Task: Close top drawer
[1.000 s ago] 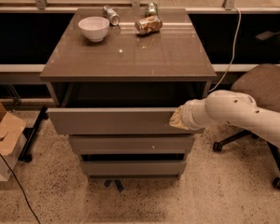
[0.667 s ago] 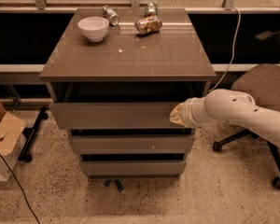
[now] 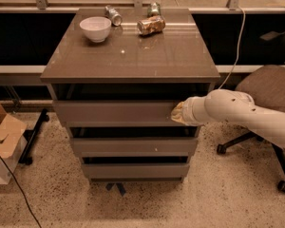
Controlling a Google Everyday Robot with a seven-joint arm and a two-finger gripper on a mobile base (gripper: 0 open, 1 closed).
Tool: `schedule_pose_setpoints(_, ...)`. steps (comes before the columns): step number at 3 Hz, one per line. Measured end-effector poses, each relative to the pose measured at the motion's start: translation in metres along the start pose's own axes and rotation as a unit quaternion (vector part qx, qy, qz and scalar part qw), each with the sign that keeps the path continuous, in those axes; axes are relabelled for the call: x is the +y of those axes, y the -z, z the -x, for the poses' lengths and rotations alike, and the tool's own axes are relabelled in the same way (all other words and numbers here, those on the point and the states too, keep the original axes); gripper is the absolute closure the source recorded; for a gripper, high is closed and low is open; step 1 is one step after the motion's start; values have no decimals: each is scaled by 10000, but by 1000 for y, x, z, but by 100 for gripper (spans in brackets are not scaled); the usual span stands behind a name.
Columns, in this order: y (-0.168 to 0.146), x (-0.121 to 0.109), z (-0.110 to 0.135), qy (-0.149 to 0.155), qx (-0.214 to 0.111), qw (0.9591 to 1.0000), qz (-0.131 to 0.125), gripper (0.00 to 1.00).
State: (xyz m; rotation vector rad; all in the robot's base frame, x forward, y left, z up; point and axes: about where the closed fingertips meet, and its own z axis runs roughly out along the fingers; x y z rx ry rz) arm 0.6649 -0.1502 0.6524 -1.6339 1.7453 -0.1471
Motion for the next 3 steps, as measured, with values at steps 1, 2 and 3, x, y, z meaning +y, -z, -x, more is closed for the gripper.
schedule_pose_setpoints(1,-2,1,1,4,-9,10000,18,19)
schedule_pose_setpoints(2,-1,5,2,7,-14,10000,29,0)
schedule_pose_setpoints(3,1,8,3,7,-14,10000,30,0)
